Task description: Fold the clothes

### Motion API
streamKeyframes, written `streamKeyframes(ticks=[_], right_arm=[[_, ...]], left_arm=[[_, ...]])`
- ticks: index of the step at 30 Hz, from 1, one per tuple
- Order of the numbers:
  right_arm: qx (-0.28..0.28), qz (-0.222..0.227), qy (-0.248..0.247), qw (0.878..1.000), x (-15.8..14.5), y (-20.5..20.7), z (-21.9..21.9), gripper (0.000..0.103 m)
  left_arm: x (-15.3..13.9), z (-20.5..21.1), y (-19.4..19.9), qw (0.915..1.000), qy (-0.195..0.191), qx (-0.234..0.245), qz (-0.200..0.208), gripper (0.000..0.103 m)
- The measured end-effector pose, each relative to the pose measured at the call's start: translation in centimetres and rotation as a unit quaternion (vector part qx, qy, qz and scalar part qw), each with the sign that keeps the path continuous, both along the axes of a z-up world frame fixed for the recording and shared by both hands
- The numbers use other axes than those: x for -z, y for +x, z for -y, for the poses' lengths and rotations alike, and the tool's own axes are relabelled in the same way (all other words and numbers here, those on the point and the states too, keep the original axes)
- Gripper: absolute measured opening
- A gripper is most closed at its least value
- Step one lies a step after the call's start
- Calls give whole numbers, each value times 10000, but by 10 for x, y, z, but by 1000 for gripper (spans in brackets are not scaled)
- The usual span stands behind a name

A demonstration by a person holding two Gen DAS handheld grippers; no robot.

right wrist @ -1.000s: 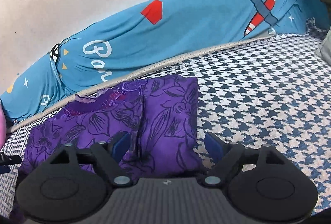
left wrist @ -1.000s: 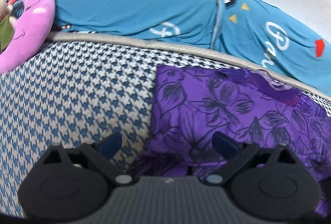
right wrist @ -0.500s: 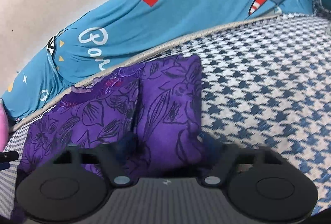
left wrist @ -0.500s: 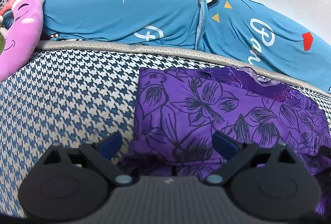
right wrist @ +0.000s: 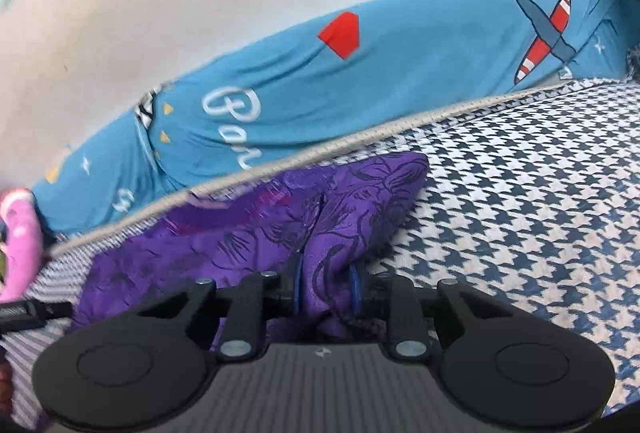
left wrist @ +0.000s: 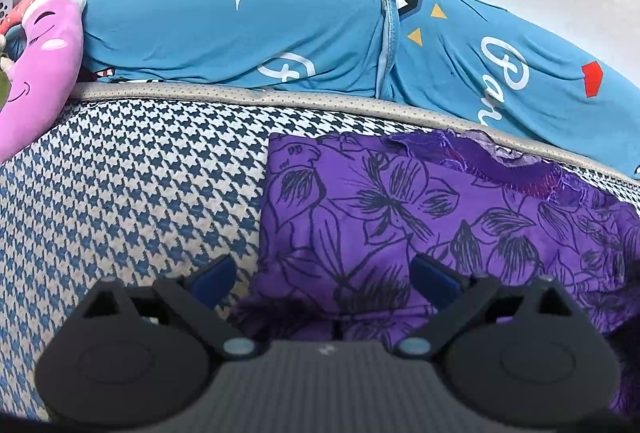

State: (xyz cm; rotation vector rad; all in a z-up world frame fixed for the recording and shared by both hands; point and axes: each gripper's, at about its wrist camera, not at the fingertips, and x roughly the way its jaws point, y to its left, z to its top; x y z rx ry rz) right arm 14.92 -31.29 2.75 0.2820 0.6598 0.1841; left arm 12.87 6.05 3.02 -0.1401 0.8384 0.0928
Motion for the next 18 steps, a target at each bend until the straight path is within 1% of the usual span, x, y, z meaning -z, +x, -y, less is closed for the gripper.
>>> streamKeyframes(ticks=[1, 3, 4, 6, 8, 11, 15, 18], right_arm=[[34, -84, -4, 10000, 3, 1, 1, 28], [183, -221, 58, 9996, 7, 4, 7, 35], [267, -238, 97, 9993, 8, 4, 11, 45], [391, -233, 249, 9987, 7, 4, 19, 70], [423, -227, 385, 9981, 8, 5, 24, 79], [387, -274, 424, 9980, 12, 7, 24, 80], [348, -440, 303, 9980, 21, 14, 19, 81], [259, -513, 477, 9972, 27, 16, 17, 81]], left_arm=[[0, 1, 0, 10000, 1, 9, -7, 98], [1, 2, 0, 10000, 4, 25, -8, 98], [0, 2, 0, 10000, 5, 26, -4, 98], [0, 1, 0, 10000, -2, 7, -3, 98], [0, 1, 1, 10000, -18, -14, -8, 98], [0, 0, 1, 10000, -35, -32, -7, 98], [-1, 0, 1, 10000, -33, -10, -8, 98], [-1, -1, 1, 10000, -20, -4, -2, 98]])
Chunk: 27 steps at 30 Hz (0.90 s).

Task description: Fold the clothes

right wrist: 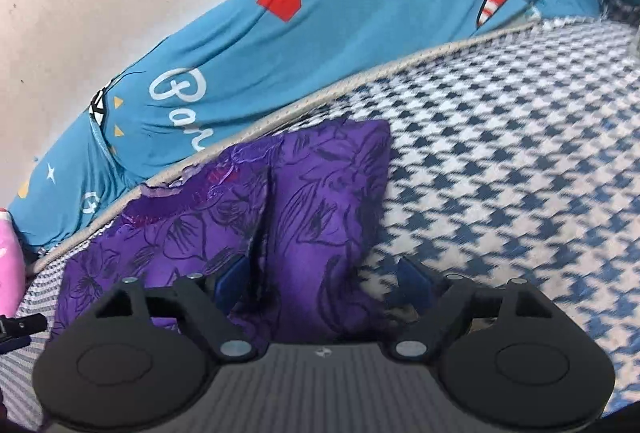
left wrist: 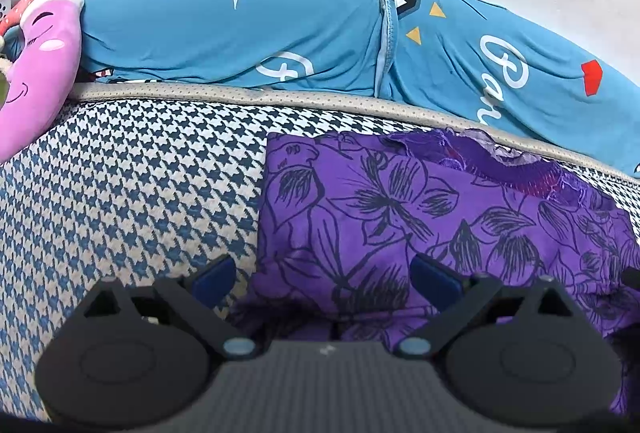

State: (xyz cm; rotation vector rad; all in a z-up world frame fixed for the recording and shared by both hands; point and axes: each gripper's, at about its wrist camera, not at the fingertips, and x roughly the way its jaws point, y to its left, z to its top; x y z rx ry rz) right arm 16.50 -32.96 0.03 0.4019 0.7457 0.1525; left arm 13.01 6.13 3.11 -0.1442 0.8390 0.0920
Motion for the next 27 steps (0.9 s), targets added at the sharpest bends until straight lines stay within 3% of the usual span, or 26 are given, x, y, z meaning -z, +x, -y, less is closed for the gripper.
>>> streamKeyframes(ticks=[5, 8, 10, 15, 17, 20, 27], right_arm=[[-114, 78, 303, 9994, 2, 4, -12, 82], [-47, 155, 105, 9998, 4, 6, -23, 83], [-49, 218, -48, 9997, 4, 6, -30, 77], [-61, 357, -602, 9975, 3, 4, -47, 30], [-118, 433, -700, 9965, 0, 1, -55, 22], [-117, 579, -1130, 9918, -5, -4, -70, 20], [-142, 1031, -1632, 9811, -25, -15, -104, 19]], left_arm=[[-1, -2, -1, 10000, 5, -19, 22, 98], [-1, -2, -1, 10000, 28, -1, 40, 98], [-1, -2, -2, 10000, 37, 8, 39, 98], [-1, -5, -2, 10000, 66, -37, 42, 98], [0, -8, -2, 9999, 88, -104, 24, 98], [0, -15, -3, 9997, 119, -222, 14, 98], [-3, -36, -6, 9989, 73, -464, 4, 98]])
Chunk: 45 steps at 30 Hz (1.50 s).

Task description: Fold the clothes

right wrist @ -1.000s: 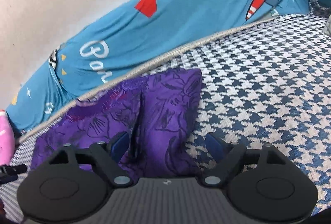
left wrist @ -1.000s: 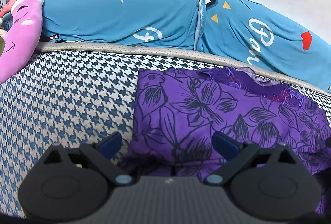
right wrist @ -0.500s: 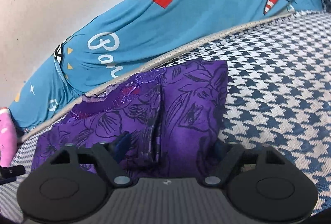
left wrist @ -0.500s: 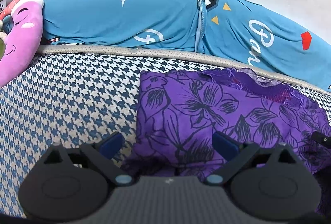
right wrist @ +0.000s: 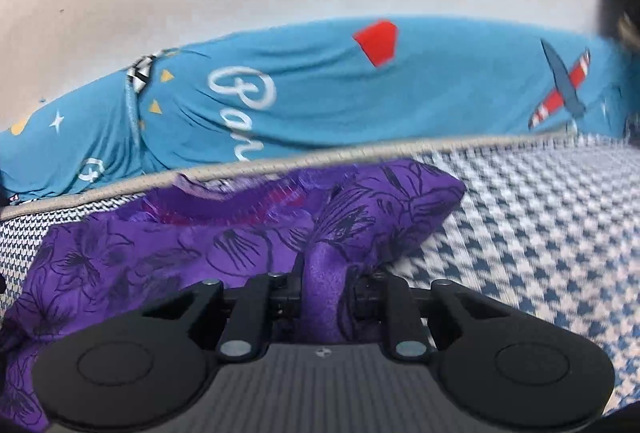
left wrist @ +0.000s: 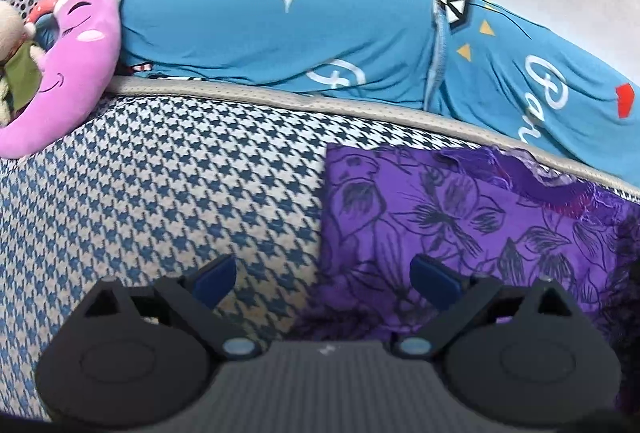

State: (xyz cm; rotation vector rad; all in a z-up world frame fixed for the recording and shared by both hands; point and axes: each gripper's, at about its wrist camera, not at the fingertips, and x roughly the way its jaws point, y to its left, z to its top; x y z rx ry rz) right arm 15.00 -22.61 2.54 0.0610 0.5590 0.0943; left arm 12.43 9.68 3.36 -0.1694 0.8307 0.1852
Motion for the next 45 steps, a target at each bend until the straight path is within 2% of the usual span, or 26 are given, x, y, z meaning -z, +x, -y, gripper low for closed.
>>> streamKeyframes(ticks=[5, 11, 20, 22, 24, 26, 29, 30, 33, 37, 41, 45], right_arm=[[-301, 355, -195, 9987, -14, -7, -37, 18], [-852, 660, -373, 9935, -14, -10, -95, 16], [-1738, 900, -564, 9790, -10, -19, -189, 16], [-1969, 844, -710, 9742, 2, -18, -210, 18], [-2161, 693, -823, 9704, 11, -15, -224, 26], [-2342, 705, -781, 9665, 16, -17, -231, 34], [-2647, 792, -666, 9588, 16, -22, -235, 52], [-2749, 866, -648, 9554, 14, -24, -234, 54], [-2830, 951, -633, 9523, 10, -26, -234, 54], [-2859, 850, -436, 9535, 0, -26, -222, 54], [-2807, 692, -579, 9556, -7, -30, -211, 54], [-2796, 360, -504, 9581, -2, -29, -198, 54]], left_arm=[[-3, -18, -4, 9999, -32, -163, 19, 98], [-6, -43, -14, 9994, -40, -335, 57, 98], [-10, -83, -32, 9983, -72, -570, 83, 98], [-10, -92, -34, 9980, -51, -628, 76, 98], [-9, -100, -36, 9976, -56, -685, 60, 98], [-8, -108, -38, 9972, -80, -743, 53, 98], [-9, -113, -39, 9968, -130, -790, 78, 98], [-9, -114, -39, 9967, -135, -802, 87, 98], [-10, -115, -39, 9966, -139, -809, 108, 98], [-10, -113, -40, 9969, -121, -762, 125, 98], [-12, -110, -41, 9970, -126, -749, 157, 98], [-12, -107, -42, 9972, -109, -713, 169, 98]])
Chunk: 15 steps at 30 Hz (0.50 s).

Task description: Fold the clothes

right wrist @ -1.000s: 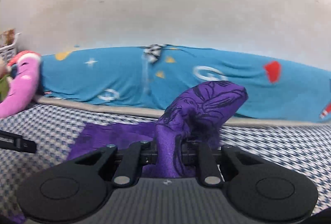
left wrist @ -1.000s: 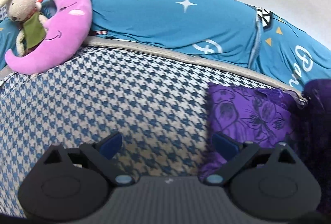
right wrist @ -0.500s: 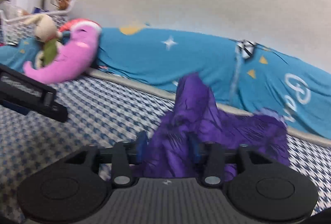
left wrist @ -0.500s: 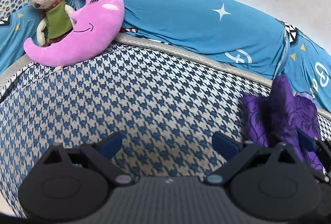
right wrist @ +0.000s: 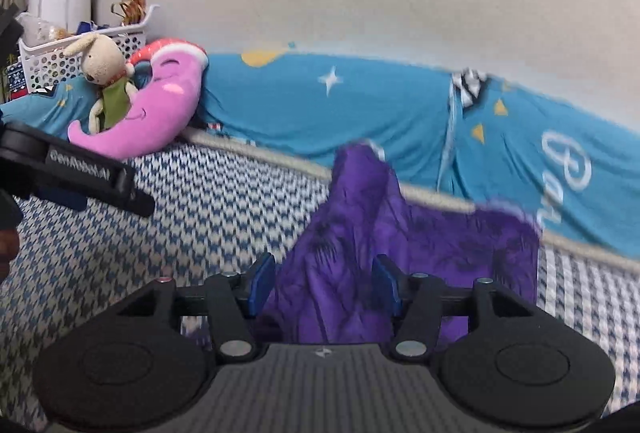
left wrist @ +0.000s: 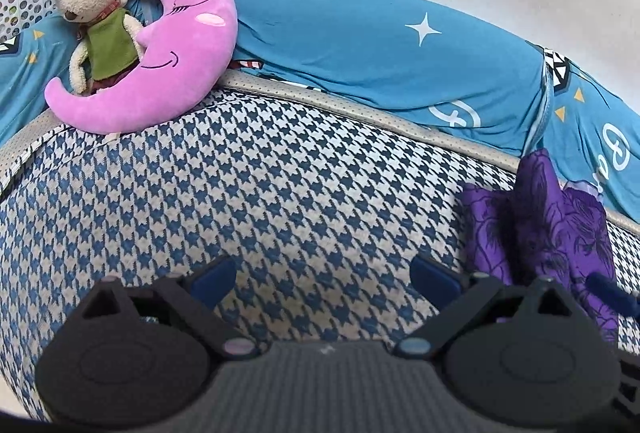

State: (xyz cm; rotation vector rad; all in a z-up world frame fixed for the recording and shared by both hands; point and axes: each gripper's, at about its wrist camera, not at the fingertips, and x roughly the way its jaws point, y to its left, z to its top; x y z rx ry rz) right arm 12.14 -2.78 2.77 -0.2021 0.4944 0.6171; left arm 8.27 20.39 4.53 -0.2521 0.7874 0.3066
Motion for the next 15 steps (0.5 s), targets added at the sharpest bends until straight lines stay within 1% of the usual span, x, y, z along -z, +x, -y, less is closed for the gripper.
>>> streamKeyframes(ticks=[7, 8, 9, 10, 12, 15], right_arm=[[31, -57, -146, 9999, 13, -1, 2, 54], [33, -74, -159, 9998, 15, 0, 1, 48], [34, -91, -172, 9998, 16, 0, -1, 29], [58, -86, -221, 9997, 18, 0, -3, 24], [137, -14, -320, 9994, 18, 1, -8, 19], [297, 145, -180, 9993, 12, 4, -12, 17]], left_arm=[[0, 7, -1, 9999, 90, 57, 17, 98], [0, 8, -1, 9999, 121, 69, 14, 98], [0, 9, -1, 9999, 134, 81, 10, 98], [0, 9, -1, 9999, 136, 86, 7, 98], [0, 9, -1, 9999, 140, 91, -1, 98], [0, 7, -2, 9999, 119, 47, -3, 98]])
